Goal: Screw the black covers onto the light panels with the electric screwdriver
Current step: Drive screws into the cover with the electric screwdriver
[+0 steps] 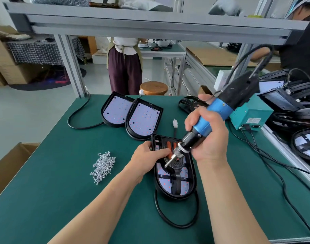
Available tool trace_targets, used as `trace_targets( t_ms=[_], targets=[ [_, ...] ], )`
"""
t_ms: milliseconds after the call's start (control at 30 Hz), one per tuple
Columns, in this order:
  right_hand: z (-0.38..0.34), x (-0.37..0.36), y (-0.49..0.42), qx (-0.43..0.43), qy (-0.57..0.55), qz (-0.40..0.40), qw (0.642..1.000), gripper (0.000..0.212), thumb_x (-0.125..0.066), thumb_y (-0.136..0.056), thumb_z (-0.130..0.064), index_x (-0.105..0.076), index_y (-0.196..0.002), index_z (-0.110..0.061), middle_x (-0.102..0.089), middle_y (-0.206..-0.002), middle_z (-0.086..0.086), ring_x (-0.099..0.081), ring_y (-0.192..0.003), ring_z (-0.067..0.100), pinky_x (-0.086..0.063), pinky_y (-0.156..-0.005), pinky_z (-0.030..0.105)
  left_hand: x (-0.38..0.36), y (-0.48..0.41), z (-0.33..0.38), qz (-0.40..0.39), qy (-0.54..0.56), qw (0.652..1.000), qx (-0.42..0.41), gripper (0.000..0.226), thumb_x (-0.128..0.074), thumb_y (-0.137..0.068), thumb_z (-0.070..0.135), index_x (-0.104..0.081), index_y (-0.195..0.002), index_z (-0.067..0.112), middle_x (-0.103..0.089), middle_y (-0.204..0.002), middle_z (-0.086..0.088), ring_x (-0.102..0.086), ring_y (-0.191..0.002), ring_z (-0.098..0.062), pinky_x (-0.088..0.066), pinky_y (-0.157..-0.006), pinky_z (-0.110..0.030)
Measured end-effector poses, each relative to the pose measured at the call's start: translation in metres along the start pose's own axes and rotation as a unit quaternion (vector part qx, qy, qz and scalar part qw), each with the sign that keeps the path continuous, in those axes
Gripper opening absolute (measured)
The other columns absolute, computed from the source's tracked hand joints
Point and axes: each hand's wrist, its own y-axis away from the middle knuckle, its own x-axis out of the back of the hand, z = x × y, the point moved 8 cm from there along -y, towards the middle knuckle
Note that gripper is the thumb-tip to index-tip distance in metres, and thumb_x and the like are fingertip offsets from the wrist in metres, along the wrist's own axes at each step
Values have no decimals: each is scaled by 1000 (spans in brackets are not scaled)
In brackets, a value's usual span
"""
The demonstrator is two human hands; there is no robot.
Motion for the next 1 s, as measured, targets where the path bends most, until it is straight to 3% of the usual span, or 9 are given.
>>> trace_targets(
  t_ms=[100,233,433,500,567,600,700,833,1000],
  targets=[
    [1,29,-4,-7,-38,84,996,24,-61,-80,-16,-55,-102,-9,-47,-59,4,-42,-52,19,-40,-56,27,0,0,-1,-1,1,1000,6,50,-80,-59,48,-68,-101,24,-77,-92,10,-73,-90,-10,-54,-83,-30],
    [13,75,-4,-50,-121,200,971,11,-58,-92,-18,-60,-103,-14,-50,-63,0,-42,-52,14,-38,-51,22,1,1,-2,4,-1,1000,14,55,-80,-57,50,-68,-103,23,-77,-93,8,-73,-91,-12,-55,-92,-39],
    [43,134,10,-113,-193,309,924,16,-59,-97,-32,-57,-97,-16,-50,-63,-8,-44,-52,9,-33,-53,20,4,4,1,7,-18,1000,11,55,-79,-58,54,-68,-104,25,-77,-97,9,-72,-93,-12,-55,-94,-39],
    [52,145,13,-133,-220,331,908,19,-60,-96,-35,-58,-95,-16,-51,-64,-9,-46,-51,8,-33,-55,19,7,8,6,10,-46,999,4,57,-76,-63,62,-64,-106,27,-74,-96,9,-70,-86,-4,-58,-78,-28],
    [57,153,15,-144,-230,350,897,22,-63,-94,-37,-58,-94,-16,-53,-65,-9,-49,-51,9,-35,-57,20,17,11,9,35,-89,995,3,58,-64,-72,73,-58,-108,28,-71,-80,7,-64,-59,0,-47,-51,-18],
    [59,155,16,-146,-227,357,894,22,-63,-94,-38,-58,-94,-17,-53,-66,-10,-50,-51,9,-35,-57,21,26,12,11,59,-103,993,2,56,-57,-76,74,-57,-107,27,-69,-69,4,-61,-50,-3,-42,-46,-19],
    [62,158,19,-148,-214,367,893,22,-64,-93,-39,-58,-95,-17,-53,-68,-9,-50,-51,10,-34,-57,22,71,13,20,175,-136,975,-33,31,-52,-88,54,-64,-89,25,-69,-56,2,-60,-48,-11,-47,-54,-29],
    [64,156,18,-151,-211,361,896,22,-64,-93,-38,-59,-93,-17,-53,-68,-9,-50,-52,10,-35,-54,22,149,16,23,291,-208,933,-46,13,-64,-84,21,-68,-72,25,-68,-63,8,-60,-61,-16,-53,-67,-32],
    [64,156,17,-149,-204,359,899,21,-63,-94,-38,-59,-90,-18,-53,-67,-9,-50,-53,9,-34,-58,23,189,11,1,220,-290,931,15,17,-74,-80,10,-71,-69,24,-69,-71,1,-58,-64,-19,-43,-57,-25]
  ],
)
